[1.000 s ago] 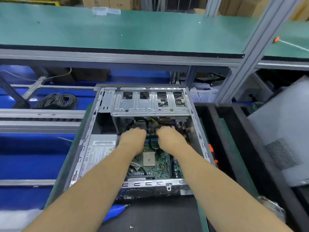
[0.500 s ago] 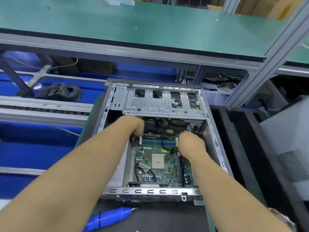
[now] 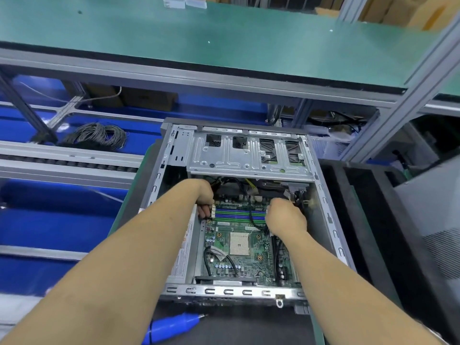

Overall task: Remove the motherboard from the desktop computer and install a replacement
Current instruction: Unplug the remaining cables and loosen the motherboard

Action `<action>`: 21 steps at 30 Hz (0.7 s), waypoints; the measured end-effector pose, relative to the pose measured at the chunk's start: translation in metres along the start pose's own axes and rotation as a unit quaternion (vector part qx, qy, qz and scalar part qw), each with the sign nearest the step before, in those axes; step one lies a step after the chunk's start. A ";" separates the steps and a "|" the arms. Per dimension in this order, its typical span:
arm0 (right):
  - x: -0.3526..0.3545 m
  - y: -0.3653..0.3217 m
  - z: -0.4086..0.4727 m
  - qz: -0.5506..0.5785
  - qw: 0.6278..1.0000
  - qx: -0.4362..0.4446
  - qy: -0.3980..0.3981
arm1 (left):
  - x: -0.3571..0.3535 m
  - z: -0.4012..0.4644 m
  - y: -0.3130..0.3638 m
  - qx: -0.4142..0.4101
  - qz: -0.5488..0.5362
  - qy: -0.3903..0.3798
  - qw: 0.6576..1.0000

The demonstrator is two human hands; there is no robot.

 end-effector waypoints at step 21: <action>0.000 -0.004 0.011 0.018 0.992 -0.084 -0.093 | -0.005 0.018 -0.007 0.015 -0.023 -0.012 1.000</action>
Point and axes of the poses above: each hand's wrist, its own z-axis towards the middle knuckle, its own x-axis out of the back of the hand, y = z × x, the point moved 6 cm from there along z, towards the middle knuckle, and after that the axes turned 13 degrees about -x, right-handed, at the moved point
